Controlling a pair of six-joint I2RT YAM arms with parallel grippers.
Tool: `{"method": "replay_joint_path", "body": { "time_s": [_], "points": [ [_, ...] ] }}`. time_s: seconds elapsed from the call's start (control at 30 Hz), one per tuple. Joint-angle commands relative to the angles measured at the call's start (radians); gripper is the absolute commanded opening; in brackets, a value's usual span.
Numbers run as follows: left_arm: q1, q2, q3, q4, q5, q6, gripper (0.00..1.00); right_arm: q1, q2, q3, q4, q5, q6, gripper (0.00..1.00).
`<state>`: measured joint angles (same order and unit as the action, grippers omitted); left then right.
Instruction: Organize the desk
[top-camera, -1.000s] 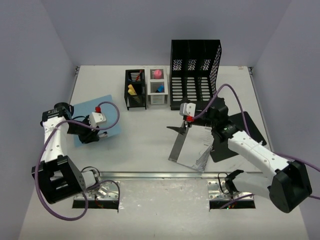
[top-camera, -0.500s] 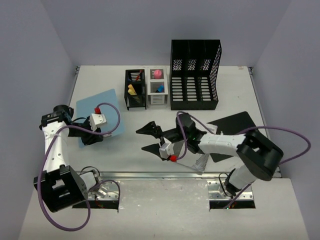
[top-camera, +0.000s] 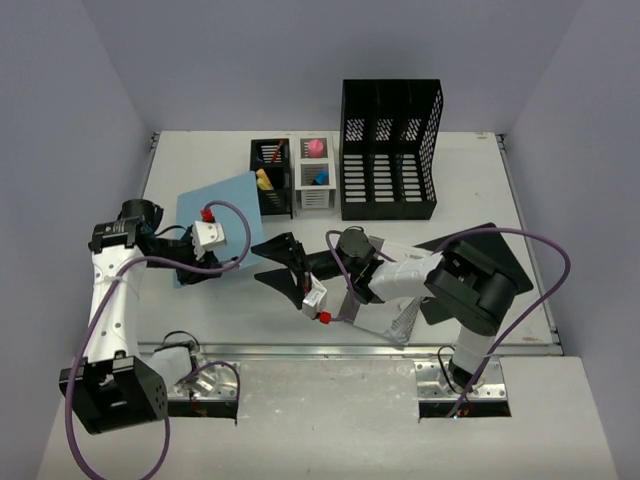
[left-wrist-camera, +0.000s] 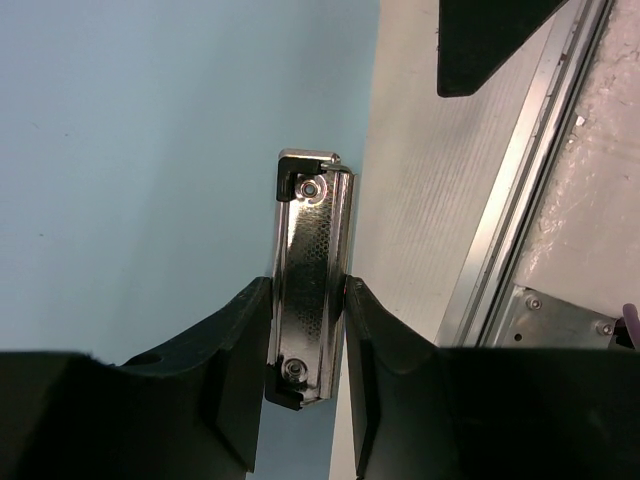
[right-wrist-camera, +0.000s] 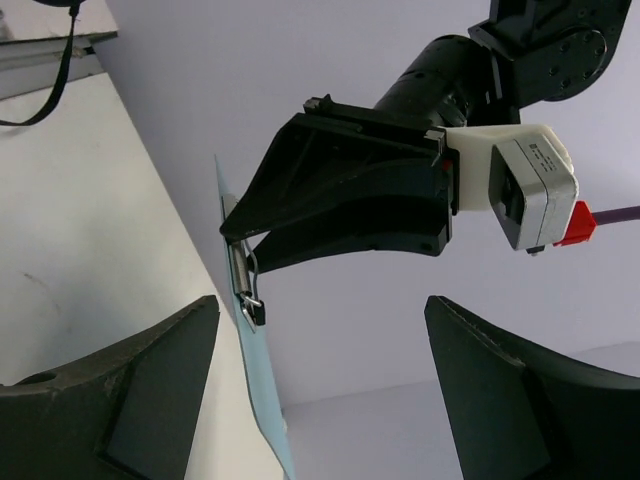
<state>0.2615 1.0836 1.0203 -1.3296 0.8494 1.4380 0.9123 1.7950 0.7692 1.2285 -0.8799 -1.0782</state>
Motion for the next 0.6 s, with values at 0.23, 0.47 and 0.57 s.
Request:
{"method": "replay_joint_path", "body": {
  "time_s": [0.23, 0.47, 0.57],
  "points": [
    [-0.008, -0.113, 0.080, 0.012, 0.051, -0.018, 0.00, 0.007, -0.060, -0.015, 0.019, -0.031, -0.081, 0.83],
    [-0.059, -0.122, 0.103, 0.012, 0.080, 0.036, 0.00, 0.005, -0.052, 0.001, -0.055, -0.140, -0.208, 0.81],
    [-0.088, -0.117, 0.106, 0.012, 0.086, 0.073, 0.00, 0.005, -0.031, 0.019, -0.069, -0.194, -0.255, 0.80]
  ]
}}
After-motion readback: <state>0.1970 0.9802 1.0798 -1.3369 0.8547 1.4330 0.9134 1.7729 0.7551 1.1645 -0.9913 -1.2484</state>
